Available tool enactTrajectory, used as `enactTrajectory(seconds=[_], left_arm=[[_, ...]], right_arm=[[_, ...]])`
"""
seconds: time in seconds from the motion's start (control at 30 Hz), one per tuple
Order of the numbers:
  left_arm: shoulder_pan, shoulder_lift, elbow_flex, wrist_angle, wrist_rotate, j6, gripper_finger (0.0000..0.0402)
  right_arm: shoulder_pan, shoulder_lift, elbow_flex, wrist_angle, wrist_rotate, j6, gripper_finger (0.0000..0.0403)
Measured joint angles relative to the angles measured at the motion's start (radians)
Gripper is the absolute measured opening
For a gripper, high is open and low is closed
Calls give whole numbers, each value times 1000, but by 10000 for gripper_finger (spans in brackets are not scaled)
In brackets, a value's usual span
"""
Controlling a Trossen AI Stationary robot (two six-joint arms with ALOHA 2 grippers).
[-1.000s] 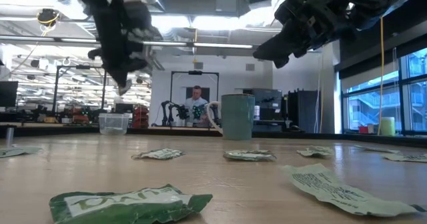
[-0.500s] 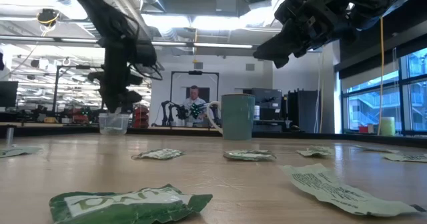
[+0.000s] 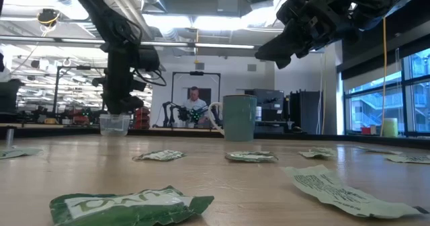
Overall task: Pick and place Stevia / Truvia into bins
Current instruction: Put the truvia packet into the transparent bin, then put the stevia packet into the transparent bin
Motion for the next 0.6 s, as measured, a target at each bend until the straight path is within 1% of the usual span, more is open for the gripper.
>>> enactTrajectory(seconds=[0.17, 0.27, 0.43, 0.53, 0.6], left_arm=[[0, 0, 0, 0, 0, 1, 40], [0, -5, 0, -1, -10, 47, 48], [-18, -69, 0, -2, -15, 71, 57], [-41, -132, 0, -1, 23, 71, 58], [-65, -171, 0, -1, 100, 70, 56]], right_arm=[[0, 0, 0, -1, 0, 0, 110], [0, 0, 0, -2, 0, 0, 110], [0, 0, 0, -3, 0, 0, 110], [0, 0, 0, -3, 0, 0, 110], [0, 0, 0, -3, 0, 0, 110]])
